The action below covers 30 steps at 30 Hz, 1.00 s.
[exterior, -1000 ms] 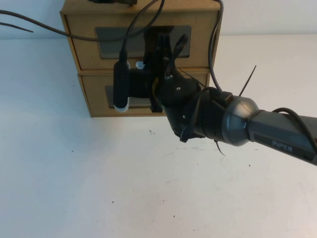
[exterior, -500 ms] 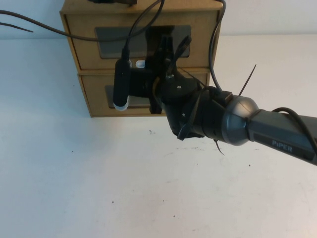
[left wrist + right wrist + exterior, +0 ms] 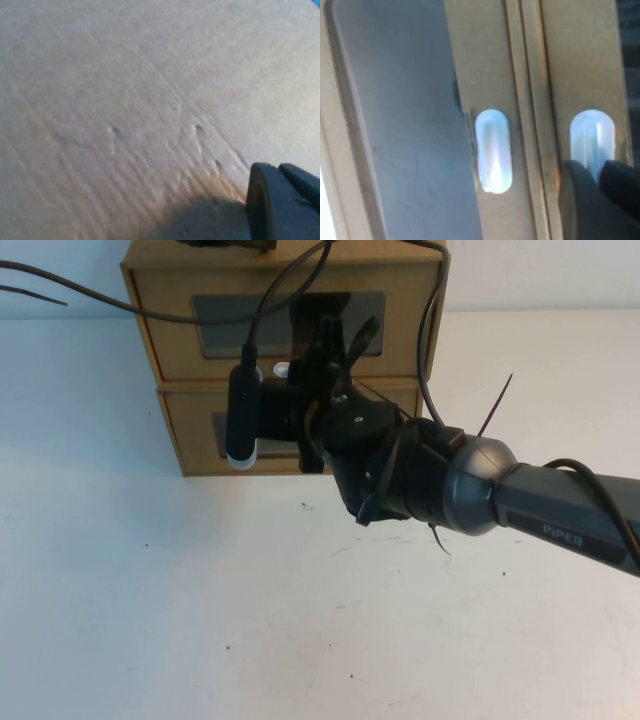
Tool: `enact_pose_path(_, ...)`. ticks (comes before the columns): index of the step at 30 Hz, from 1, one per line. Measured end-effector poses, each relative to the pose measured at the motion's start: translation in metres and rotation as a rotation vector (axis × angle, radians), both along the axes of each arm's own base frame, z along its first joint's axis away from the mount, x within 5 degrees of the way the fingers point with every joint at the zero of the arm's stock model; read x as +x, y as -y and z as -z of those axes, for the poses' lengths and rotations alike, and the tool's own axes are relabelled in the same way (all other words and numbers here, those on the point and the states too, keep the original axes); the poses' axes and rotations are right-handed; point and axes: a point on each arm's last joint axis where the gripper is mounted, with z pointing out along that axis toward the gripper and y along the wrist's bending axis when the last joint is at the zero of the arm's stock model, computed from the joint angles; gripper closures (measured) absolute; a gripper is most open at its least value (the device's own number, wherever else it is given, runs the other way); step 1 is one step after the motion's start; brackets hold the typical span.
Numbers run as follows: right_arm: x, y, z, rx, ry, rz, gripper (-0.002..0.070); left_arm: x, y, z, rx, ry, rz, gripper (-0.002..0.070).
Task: Open the shoe box
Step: 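Pull the top drawer of the cardboard box fully open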
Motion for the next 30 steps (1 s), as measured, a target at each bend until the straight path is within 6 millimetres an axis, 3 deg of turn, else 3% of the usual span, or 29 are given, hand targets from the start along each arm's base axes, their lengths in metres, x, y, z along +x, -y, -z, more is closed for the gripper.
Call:
enact_pose_path(8,0.0007,-0.0005,0.0009,-0.02,0.015,-0.007,0.061,0.0,0.0,0.0,0.0,0.0,0.0,0.068)
enact_pose_path(14,0.0012,-0.0007,0.0021,-0.03,0.021,-0.008,0.0663,0.0001,-0.0001,0.0001,0.002,0.0,-0.001,0.068)
enact_pose_path(30,0.0002,-0.0016,0.002,0.001,0.007,0.005,0.0667,0.0001,-0.0001,0.0001,-0.028,-0.04,-0.036,0.068)
